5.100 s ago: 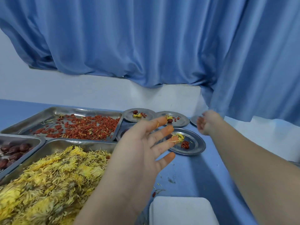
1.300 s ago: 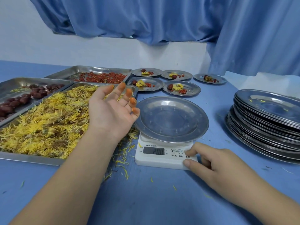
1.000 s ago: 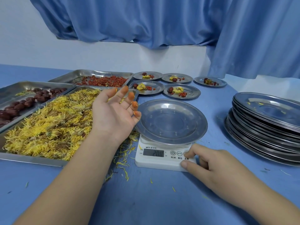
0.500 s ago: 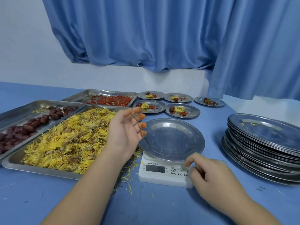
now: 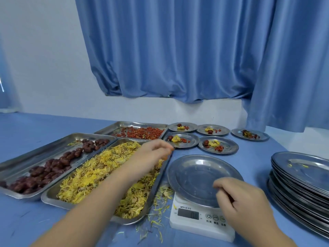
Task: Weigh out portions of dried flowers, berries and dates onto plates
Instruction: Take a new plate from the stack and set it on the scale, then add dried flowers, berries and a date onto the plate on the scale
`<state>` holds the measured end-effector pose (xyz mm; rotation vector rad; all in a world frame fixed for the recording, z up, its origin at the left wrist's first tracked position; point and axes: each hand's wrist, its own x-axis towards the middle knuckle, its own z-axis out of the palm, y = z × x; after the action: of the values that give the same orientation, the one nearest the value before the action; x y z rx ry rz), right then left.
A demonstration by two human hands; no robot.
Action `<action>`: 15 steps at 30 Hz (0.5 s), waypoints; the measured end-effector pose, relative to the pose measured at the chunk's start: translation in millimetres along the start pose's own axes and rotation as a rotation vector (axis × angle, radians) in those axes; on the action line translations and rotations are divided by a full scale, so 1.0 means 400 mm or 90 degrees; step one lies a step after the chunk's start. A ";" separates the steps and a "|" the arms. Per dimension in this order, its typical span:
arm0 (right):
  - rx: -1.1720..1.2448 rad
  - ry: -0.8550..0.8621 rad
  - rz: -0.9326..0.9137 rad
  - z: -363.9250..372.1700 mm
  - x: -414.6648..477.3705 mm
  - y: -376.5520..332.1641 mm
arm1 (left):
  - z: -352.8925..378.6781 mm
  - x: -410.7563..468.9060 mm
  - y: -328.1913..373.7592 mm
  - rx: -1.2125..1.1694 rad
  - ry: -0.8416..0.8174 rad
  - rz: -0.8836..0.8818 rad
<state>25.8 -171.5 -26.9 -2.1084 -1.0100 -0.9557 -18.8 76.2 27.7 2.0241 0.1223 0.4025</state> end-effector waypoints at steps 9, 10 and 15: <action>0.006 -0.024 -0.036 0.014 0.006 -0.024 | -0.243 0.172 -0.097 0.459 0.088 -0.064; 0.003 -0.030 -0.041 0.015 0.006 -0.021 | -0.237 0.184 -0.115 0.518 0.051 -0.060; -0.004 -0.039 -0.049 0.016 0.006 -0.011 | -0.212 0.214 -0.146 0.745 -0.044 -0.111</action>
<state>25.2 -163.4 -27.8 -2.1283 -1.1285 -0.9368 38.1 197.3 31.8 3.1306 0.5974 0.1319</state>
